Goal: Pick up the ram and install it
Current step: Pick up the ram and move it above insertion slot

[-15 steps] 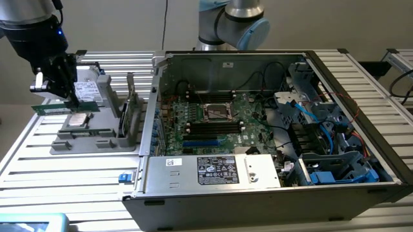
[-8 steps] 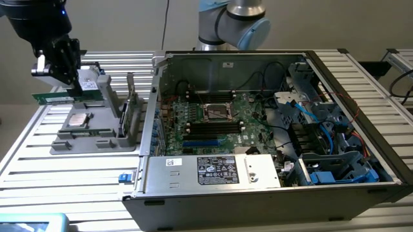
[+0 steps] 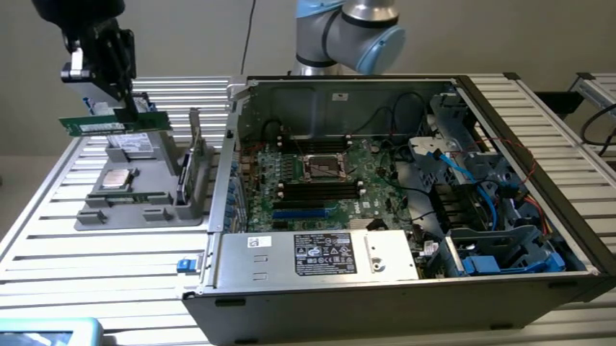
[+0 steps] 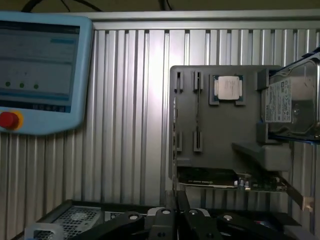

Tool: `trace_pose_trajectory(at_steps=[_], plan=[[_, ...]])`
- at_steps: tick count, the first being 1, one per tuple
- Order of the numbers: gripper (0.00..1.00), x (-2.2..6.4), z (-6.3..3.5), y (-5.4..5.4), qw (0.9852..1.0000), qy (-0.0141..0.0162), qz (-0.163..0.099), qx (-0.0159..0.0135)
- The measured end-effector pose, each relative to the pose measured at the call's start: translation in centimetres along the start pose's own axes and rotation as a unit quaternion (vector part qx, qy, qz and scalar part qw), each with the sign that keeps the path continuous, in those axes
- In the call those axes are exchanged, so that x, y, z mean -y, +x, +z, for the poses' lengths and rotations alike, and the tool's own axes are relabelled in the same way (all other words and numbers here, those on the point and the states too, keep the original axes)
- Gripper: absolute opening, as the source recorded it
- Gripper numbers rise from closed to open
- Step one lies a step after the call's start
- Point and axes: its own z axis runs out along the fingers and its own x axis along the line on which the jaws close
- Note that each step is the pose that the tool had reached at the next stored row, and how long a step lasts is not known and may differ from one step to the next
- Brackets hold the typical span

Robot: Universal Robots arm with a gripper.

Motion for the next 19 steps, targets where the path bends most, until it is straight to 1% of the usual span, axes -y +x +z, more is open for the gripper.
trace_pose_trajectory(at_steps=[3,6,19], plan=[[0.13,1.38,-0.95,0.1,1.0000,0.0000,0.000,0.0001],[0.13,2.73,-1.50,0.1,1.0000,0.0000,0.000,0.0002],[0.13,8.66,-1.70,0.2,1.0000,0.0000,0.000,0.0002]])
